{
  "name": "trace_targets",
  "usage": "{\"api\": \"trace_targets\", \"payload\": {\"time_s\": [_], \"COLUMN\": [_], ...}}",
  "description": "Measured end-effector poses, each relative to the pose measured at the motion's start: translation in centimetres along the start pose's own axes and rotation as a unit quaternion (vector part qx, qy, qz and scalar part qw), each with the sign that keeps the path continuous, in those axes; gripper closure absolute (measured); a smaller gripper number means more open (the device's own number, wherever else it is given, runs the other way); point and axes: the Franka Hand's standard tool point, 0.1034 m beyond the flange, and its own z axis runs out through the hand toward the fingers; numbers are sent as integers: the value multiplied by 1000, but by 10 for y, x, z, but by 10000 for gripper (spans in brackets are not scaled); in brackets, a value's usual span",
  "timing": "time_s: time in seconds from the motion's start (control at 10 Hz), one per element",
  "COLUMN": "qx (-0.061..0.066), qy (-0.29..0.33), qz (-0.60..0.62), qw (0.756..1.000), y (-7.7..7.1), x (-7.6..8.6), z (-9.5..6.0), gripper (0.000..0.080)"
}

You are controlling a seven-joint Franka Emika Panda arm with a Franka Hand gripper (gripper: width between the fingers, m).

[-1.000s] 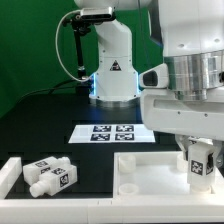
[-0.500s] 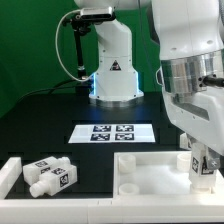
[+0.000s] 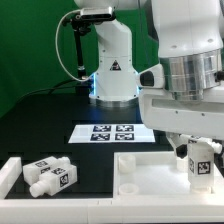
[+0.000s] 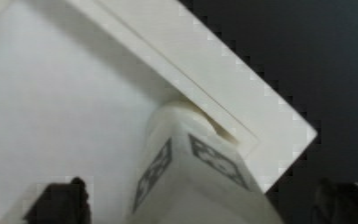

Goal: Assemble one leg

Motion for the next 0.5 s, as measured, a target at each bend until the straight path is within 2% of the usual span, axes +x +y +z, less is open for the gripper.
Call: {"api": "trace_targets", "payload": {"time_s": [0.2, 0.3, 0.4, 0.5], "qx": [-2, -9, -26, -24], "qy": [1, 4, 14, 13], "qz": [-74, -137, -290, -304], "qw": [997, 990, 957, 952], "y": [1, 1, -2, -3], "x": [1, 2, 4, 4], "z": [0, 0, -3, -4], "gripper": [151, 151, 151, 151]}}
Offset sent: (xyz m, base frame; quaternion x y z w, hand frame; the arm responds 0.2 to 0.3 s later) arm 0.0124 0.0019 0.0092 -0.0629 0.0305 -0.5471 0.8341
